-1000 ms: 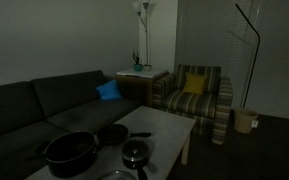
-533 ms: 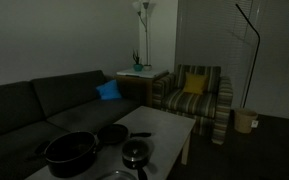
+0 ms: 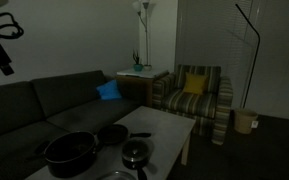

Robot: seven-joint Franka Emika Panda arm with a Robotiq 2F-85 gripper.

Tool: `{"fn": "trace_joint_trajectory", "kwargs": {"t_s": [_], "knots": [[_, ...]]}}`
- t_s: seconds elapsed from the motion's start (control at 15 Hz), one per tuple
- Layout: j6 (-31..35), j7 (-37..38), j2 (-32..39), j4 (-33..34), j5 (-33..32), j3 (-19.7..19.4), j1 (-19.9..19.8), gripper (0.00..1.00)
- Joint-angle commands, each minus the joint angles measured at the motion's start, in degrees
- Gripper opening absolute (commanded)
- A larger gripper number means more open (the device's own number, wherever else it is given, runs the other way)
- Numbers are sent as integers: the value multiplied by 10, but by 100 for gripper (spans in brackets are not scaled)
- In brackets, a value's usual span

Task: Move the dishing spoon from the pot to the table, to the pot, then to the table

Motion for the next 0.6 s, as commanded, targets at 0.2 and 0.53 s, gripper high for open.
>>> {"fn": "trace_joint_trajectory", "kwargs": {"t_s": [0.2, 0.53], "knots": [[-1, -49, 104, 92, 57, 41, -21, 100], [2, -42, 117, 104, 47, 46, -24, 100]]}}
